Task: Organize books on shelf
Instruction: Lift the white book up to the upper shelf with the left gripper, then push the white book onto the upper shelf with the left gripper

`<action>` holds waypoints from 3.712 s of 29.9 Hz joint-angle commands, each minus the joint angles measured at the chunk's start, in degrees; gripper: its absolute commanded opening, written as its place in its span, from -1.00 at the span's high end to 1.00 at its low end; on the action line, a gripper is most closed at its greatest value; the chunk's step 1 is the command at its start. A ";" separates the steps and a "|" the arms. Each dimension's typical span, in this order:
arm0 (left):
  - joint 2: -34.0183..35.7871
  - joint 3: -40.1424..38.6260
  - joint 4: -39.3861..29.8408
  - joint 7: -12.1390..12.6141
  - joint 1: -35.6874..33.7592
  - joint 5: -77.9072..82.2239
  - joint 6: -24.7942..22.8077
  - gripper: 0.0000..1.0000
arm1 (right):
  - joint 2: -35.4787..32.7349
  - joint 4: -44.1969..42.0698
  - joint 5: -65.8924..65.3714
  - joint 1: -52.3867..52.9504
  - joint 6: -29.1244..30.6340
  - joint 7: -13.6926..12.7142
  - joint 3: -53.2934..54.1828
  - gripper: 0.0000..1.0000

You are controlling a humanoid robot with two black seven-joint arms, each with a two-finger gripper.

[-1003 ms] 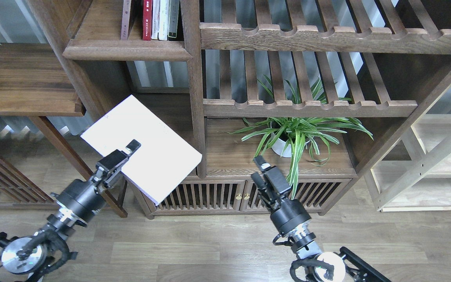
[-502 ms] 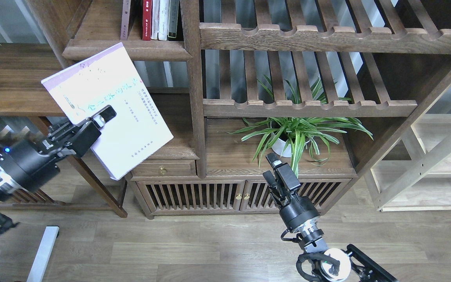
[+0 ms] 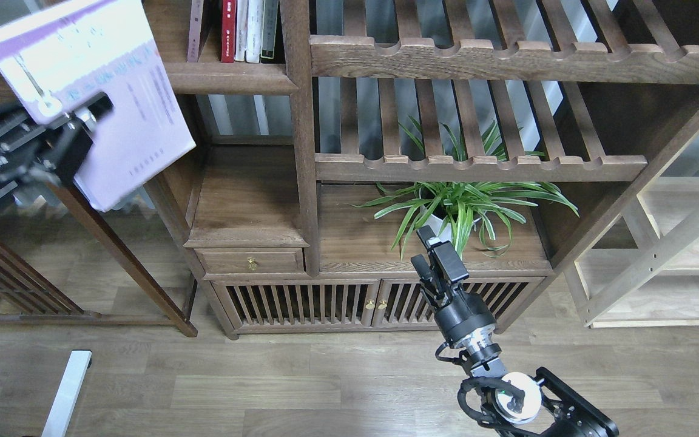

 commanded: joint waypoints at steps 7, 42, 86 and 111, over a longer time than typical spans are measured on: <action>0.60 -1.70 4.22 3.47 -11.01 0.19 0.01 0.97 | 0.73 -0.36 0.07 0.24 0.00 0.00 -0.17 -1.00; 3.15 14.64 22.85 3.47 -38.61 0.72 16.23 0.97 | 2.13 -0.01 0.07 -0.02 0.36 0.18 -0.87 -1.00; -3.71 44.00 49.75 -17.92 -58.57 0.72 15.97 0.99 | 2.13 0.96 0.77 -4.42 1.46 0.27 0.53 -1.00; -8.19 52.70 64.25 -37.70 -57.52 -2.27 12.82 0.99 | 2.13 1.04 1.83 -8.37 1.46 0.27 2.11 -1.00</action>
